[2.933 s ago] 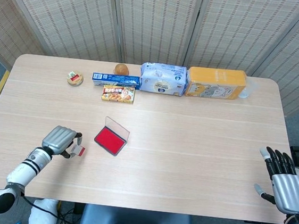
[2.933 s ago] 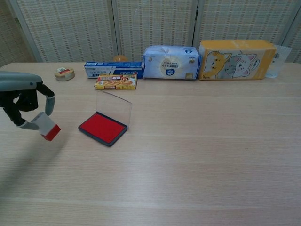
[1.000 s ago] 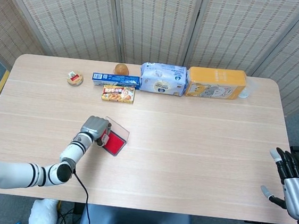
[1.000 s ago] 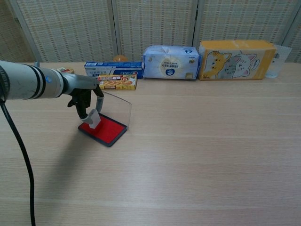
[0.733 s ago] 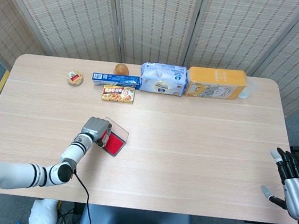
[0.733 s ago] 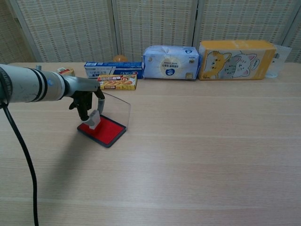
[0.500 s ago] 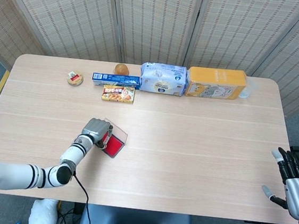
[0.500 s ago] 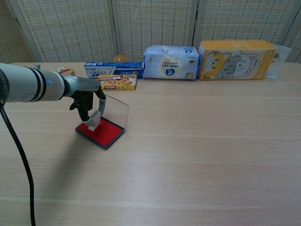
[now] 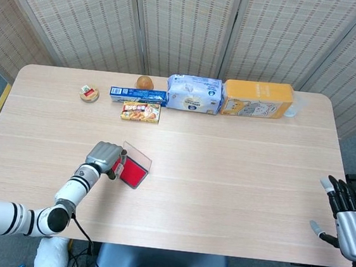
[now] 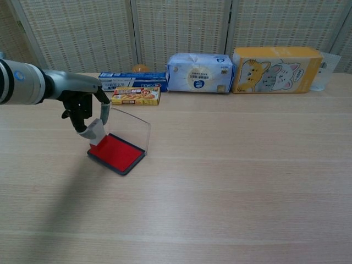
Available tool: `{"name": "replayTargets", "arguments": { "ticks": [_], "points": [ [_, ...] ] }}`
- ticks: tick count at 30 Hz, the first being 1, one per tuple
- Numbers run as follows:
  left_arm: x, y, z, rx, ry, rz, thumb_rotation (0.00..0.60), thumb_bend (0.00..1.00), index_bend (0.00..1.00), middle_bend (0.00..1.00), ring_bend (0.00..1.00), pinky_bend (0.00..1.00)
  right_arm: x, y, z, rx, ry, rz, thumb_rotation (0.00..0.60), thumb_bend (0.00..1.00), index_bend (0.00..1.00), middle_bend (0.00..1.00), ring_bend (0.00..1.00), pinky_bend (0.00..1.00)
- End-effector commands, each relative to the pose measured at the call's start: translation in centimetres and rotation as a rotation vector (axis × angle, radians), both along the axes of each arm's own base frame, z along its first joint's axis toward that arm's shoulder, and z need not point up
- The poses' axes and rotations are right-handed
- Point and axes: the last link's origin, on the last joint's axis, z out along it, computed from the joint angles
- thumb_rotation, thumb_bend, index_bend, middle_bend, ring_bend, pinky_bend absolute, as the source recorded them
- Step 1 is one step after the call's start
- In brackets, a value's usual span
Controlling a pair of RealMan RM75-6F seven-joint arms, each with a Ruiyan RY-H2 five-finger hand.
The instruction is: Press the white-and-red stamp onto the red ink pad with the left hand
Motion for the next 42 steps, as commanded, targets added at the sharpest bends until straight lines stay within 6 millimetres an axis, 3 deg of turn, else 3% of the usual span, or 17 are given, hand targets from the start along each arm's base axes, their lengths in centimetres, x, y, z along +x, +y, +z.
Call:
{"name": "replayTargets", "arguments": {
  "ticks": [1,10,25,39,42],
  "points": [
    [-1.2,-0.5,0.9,0.005,-0.025,0.023,0.6,0.58,0.74,1.0,0.83,0.71,0.0,-0.1,-0.1,0.003,0.003,-0.003,0.6,0.2,0.0,0.01,0.03,0.0],
    [-3.6,-1.5,2.0,0.009,-0.04,0.033,0.6,0.58,0.72,1.0,0.81,0.71,0.1,-0.4,-0.6,0.015,0.019,-0.011,0.6,0.2,0.0,0.01,0.03,0.0],
    [-6.5,-4.1,1.9,0.026,-0.048,-0.019,0.6,0.58,0.69,1.0,0.8,0.71,0.0,-0.7,-1.1,0.026,0.034,-0.024,0.6,0.2,0.0,0.01,0.03,0.0],
    [-8.9,-4.7,-0.3,-0.029,-0.097,-0.003,0.6,0.55,0.65,1.0,0.8,0.71,0.1,-0.8,-1.4,0.035,0.043,-0.03,0.6,0.2,0.0,0.01,0.03,0.0],
    [-9.4,-4.5,-0.6,-0.034,-0.108,0.007,0.6,0.5,0.65,1.0,0.8,0.71,0.1,-0.8,-1.4,0.034,0.044,-0.03,0.6,0.2,0.0,0.01,0.03,0.0]
  ]
}}
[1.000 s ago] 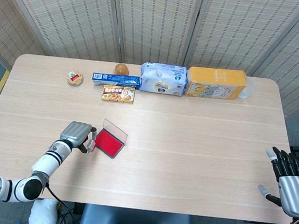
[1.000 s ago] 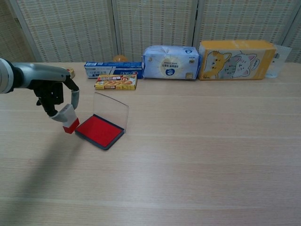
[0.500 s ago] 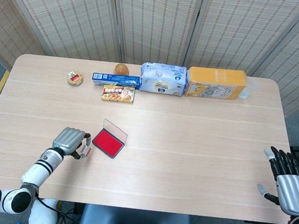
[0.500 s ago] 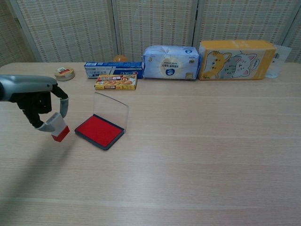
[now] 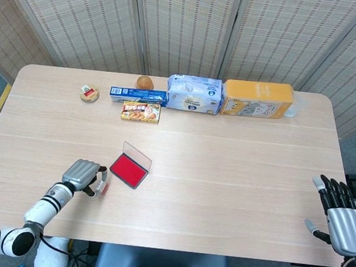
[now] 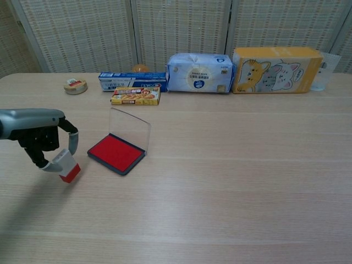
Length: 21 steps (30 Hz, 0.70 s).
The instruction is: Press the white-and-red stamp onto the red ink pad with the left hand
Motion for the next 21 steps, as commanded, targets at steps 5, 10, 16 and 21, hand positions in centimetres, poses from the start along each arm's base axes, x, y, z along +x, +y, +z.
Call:
{"name": "replayTargets", "arguments": {
  "ticks": [5,10,16,21],
  "points": [
    [-0.63,0.32,-0.41,-0.005,-0.024,0.014,0.6,0.34,0.61,1.0,0.8,0.71,-0.01,0.01,0.05,-0.002,-0.001,-0.001,0.6,0.2,0.0,0.01,0.03,0.0],
    [-0.9,0.45,-0.54,-0.005,-0.015,0.019,0.6,0.29,0.58,1.0,0.79,0.71,0.0,0.02,0.04,-0.002,-0.001,0.001,0.6,0.2,0.0,0.01,0.03,0.0],
    [-1.0,0.69,-0.9,-0.013,0.003,0.027,0.6,0.25,0.54,0.99,0.78,0.71,-0.01,-0.02,0.03,-0.002,-0.001,-0.001,0.6,0.2,0.0,0.01,0.03,0.0],
    [-1.03,0.84,-0.86,0.006,0.004,0.028,0.6,0.15,0.45,0.97,0.76,0.7,-0.03,0.0,0.07,-0.003,-0.001,0.0,0.6,0.2,0.0,0.01,0.03,0.0]
  ]
}}
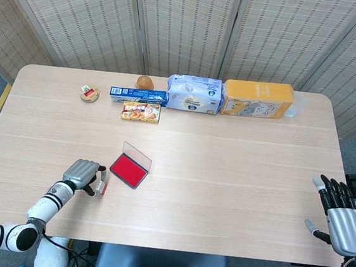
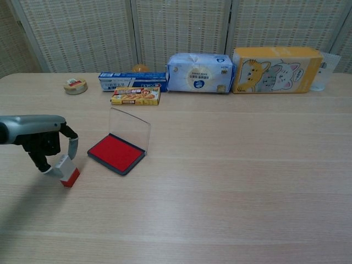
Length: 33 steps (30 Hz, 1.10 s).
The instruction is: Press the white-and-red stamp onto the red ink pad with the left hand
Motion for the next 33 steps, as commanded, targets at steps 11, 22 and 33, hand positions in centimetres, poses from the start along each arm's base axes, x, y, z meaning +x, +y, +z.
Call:
{"name": "replayTargets", "arguments": {
  "ticks": [11,22,33],
  "points": [
    [1.4,-1.3,3.3,0.062,0.016,-0.024,0.6,0.09,0.24,0.87,0.65,0.63,0.0,0.1,0.2,-0.006,-0.004,-0.001,0.6,0.2,0.0,0.01,0.03,0.0],
    [-1.4,-8.3,11.4,0.262,0.02,-0.073,0.6,0.09,0.1,0.21,0.1,0.34,-0.2,-0.1,0.0,-0.003,-0.001,-0.019,0.6,0.2,0.0,0.01,0.03,0.0],
    [-9.7,-15.1,12.5,0.585,0.167,-0.109,0.6,0.09,0.06,0.0,0.0,0.18,-0.4,-0.6,-1.0,0.016,0.031,-0.053,0.6,0.2,0.0,0.01,0.03,0.0]
  ]
}}
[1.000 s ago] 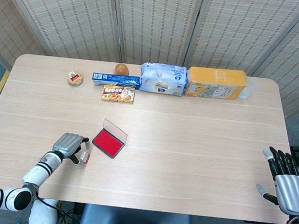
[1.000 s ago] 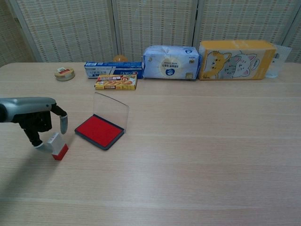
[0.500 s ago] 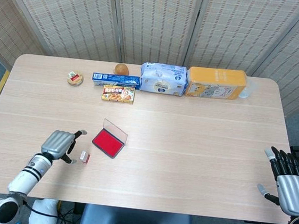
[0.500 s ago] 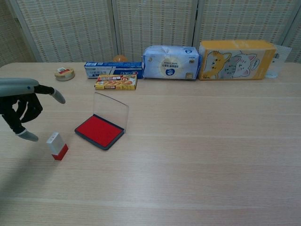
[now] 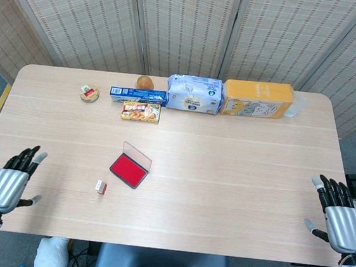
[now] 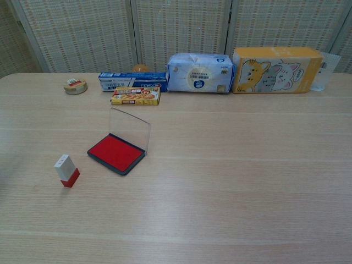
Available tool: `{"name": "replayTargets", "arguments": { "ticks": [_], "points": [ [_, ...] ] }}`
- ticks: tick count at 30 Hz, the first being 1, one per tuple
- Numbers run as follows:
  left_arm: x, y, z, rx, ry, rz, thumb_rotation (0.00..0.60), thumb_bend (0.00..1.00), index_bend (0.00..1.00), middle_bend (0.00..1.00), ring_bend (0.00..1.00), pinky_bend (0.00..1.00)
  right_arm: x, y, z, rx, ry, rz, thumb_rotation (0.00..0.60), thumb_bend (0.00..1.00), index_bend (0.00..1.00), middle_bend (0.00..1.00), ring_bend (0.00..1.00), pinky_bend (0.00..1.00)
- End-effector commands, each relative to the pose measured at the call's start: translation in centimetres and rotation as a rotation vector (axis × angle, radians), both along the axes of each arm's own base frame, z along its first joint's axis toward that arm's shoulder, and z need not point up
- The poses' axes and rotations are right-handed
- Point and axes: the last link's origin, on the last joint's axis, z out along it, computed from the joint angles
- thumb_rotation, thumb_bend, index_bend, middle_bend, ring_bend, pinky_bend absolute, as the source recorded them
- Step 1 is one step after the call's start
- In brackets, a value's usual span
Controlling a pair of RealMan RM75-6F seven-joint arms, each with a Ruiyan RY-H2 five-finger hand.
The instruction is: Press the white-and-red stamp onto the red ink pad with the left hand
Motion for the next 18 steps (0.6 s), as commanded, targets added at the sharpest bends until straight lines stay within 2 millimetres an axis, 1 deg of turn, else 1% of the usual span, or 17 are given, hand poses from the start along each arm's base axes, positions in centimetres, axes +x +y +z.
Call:
{"name": "replayTargets", "arguments": {
  "ticks": [1,5,10,18],
  "points": [
    [-3.6,-3.3,-0.7,0.108,0.061,0.033,0.6,0.09,0.05,0.0,0.0,0.18,0.0,-0.1,-0.2,0.003,0.005,-0.005,0.6,0.2,0.0,0.01,0.03,0.0],
    [-4.0,-3.4,-0.4,0.117,0.022,0.044,0.6,0.09,0.03,0.0,0.0,0.17,0.1,-0.2,-0.4,0.004,0.009,-0.002,0.6,0.2,0.0,0.01,0.03,0.0],
    [-4.6,-3.4,-0.6,0.073,-0.002,0.091,0.6,0.09,0.0,0.0,0.0,0.17,0.2,-0.2,-0.2,-0.004,0.003,0.004,0.6,0.2,0.0,0.01,0.03,0.0],
    [-4.6,-3.0,-0.2,0.08,-0.018,0.092,0.6,0.09,0.0,0.0,0.0,0.17,-0.1,-0.4,0.3,-0.019,-0.005,-0.004,0.6,0.2,0.0,0.01,0.03,0.0]
  ]
}}
